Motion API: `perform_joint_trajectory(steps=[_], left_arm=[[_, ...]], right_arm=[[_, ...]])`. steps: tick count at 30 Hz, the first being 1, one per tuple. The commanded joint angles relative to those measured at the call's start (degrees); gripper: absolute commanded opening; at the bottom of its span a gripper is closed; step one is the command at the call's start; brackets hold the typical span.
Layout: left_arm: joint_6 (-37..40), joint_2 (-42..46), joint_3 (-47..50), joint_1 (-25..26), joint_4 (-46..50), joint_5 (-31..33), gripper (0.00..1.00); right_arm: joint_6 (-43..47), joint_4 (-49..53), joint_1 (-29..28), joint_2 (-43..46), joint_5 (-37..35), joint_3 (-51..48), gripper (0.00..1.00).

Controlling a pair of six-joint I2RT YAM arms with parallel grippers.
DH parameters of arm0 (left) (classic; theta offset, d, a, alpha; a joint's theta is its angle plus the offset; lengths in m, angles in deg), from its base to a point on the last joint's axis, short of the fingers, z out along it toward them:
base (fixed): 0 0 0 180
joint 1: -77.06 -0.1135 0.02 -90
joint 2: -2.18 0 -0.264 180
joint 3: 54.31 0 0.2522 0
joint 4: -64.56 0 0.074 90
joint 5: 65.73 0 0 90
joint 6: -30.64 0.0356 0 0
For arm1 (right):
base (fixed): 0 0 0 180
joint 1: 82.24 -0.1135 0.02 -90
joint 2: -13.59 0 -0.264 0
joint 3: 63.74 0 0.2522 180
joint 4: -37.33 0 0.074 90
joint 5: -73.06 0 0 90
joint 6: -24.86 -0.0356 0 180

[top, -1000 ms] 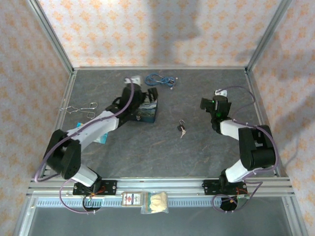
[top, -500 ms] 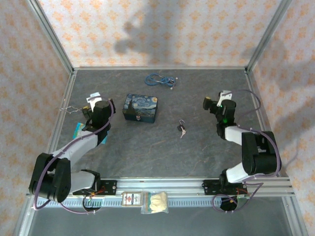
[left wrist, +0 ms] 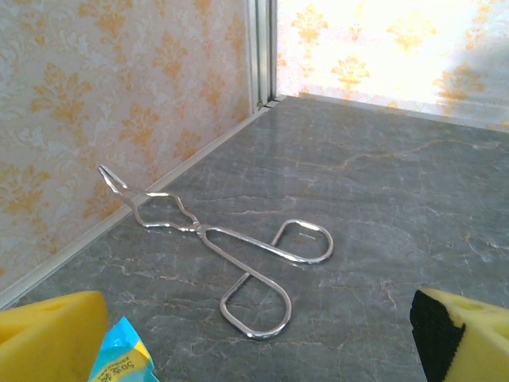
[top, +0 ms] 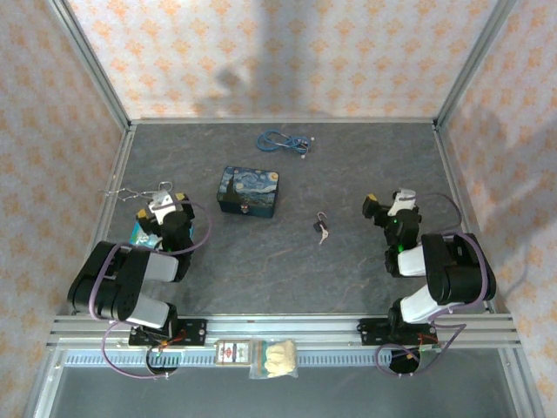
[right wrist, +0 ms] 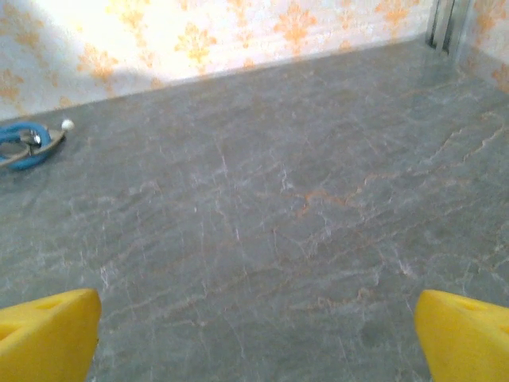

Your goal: Unlock the padlock with the key

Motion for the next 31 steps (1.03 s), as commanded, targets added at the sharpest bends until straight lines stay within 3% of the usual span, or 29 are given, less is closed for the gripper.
perform_joint_trajectory(steps=[1, 4, 7, 14, 25, 31], left_arm=[[3.3, -0.4, 1.8, -0.4, -16.1, -6.2, 0.99], [2.6, -1.8, 4.1, -2.5, -19.5, -13.3, 0.99], [3.7, -6.6, 7.3, -3.2, -32.8, -15.3, 0.99], [2.3, -3.8, 1.2, -3.3, -16.4, -13.4, 0.99], [2.8, -4.8, 1.4, -3.3, -18.7, -13.5, 0.99], [0.4, -4.0, -0.1, -5.7, -13.6, -16.6, 0.99]], right_arm=[[-1.0, -3.4, 0.2, 0.7, -2.5, 1.3, 1.0], [-0.9, -4.4, -0.2, 0.6, -3.4, 1.0, 1.0], [-0.8, -4.4, -0.2, 0.7, -3.5, 0.9, 1.0], [-0.8, -4.8, -0.3, 0.6, -3.7, 0.8, 1.0], [-0.7, -4.6, -0.4, 0.5, -3.9, 1.0, 1.0], [-0.8, -4.6, -0.6, 0.6, -4.3, 0.9, 1.0]])
